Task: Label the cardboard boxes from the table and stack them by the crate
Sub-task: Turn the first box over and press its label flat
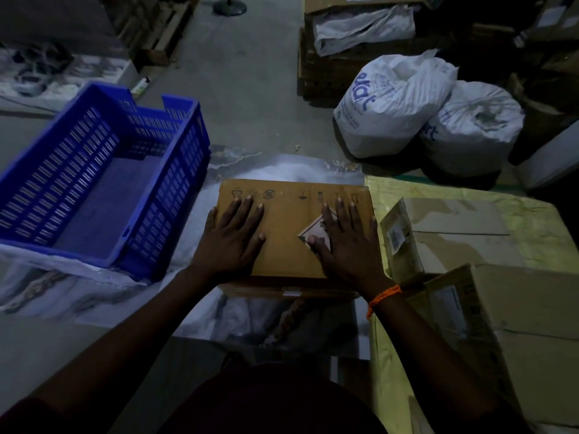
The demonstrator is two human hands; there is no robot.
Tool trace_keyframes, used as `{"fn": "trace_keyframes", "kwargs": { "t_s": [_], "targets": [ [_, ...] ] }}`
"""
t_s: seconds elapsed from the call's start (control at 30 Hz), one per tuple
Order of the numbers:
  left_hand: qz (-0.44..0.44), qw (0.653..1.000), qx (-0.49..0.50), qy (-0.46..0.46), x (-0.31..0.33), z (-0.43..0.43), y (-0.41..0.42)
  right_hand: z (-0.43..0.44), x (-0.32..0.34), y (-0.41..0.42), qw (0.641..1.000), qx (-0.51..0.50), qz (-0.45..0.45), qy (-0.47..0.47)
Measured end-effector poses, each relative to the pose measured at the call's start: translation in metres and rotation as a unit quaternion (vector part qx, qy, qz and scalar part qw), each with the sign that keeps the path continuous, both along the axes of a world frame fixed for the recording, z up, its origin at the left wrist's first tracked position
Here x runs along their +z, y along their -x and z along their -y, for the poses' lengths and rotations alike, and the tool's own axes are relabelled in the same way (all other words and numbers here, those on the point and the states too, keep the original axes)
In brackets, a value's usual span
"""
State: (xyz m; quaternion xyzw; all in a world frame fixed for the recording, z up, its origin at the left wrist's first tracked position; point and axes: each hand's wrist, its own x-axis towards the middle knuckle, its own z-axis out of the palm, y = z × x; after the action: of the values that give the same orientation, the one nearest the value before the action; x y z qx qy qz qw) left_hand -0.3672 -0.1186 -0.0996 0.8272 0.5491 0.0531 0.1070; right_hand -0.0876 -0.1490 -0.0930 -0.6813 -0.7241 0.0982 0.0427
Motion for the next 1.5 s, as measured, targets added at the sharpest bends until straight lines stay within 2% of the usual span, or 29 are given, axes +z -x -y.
{"fn": "trace_keyframes", "kwargs": {
  "t_s": [0.1, 0.2, 0.27, 0.37, 0.5, 0.67, 0.8, 0.9, 1.1, 1.4, 1.5],
  "targets": [
    [0.045, 0.999, 0.021, -0.006, 0.003, 0.003, -0.001, 0.001, 0.002, 0.001, 1.0, -0.013, 0.0, 0.008],
    [0.128, 0.985, 0.118, -0.002, 0.007, 0.007, -0.004, -0.002, 0.008, 0.001, 0.993, -0.102, -0.054, 0.016],
    [0.198, 0.955, 0.216, 0.055, 0.01, 0.007, -0.004, -0.013, 0.013, -0.006, 0.966, -0.206, -0.151, 0.036],
    [0.316, 0.883, 0.3, 0.172, 0.022, -0.003, 0.0, -0.038, 0.018, -0.025, 0.903, -0.31, -0.29, 0.072],
    [0.362, 0.86, 0.302, 0.193, 0.03, -0.01, 0.003, -0.05, -0.012, -0.056, 0.868, -0.319, -0.378, 0.048],
    [0.483, 0.834, 0.235, 0.126, 0.033, -0.01, 0.005, -0.028, 0.045, -0.039, 0.841, -0.335, -0.422, -0.048],
    [0.531, 0.802, 0.252, 0.111, 0.046, -0.01, 0.002, -0.019, 0.057, -0.036, 0.805, -0.341, -0.478, -0.084],
    [0.521, 0.802, 0.268, 0.117, 0.046, -0.003, -0.001, -0.007, 0.046, -0.03, 0.804, -0.343, -0.48, -0.076],
    [0.472, 0.803, 0.332, 0.15, 0.004, 0.028, 0.02, 0.024, 0.004, -0.021, 0.817, -0.37, -0.44, -0.044],
    [0.44, 0.83, 0.322, 0.12, -0.003, 0.083, 0.017, 0.066, -0.023, -0.024, 0.822, -0.371, -0.427, -0.062],
    [0.448, 0.838, 0.293, 0.108, -0.001, 0.086, 0.019, 0.066, -0.024, -0.024, 0.845, -0.353, -0.395, -0.075]
  ]
}}
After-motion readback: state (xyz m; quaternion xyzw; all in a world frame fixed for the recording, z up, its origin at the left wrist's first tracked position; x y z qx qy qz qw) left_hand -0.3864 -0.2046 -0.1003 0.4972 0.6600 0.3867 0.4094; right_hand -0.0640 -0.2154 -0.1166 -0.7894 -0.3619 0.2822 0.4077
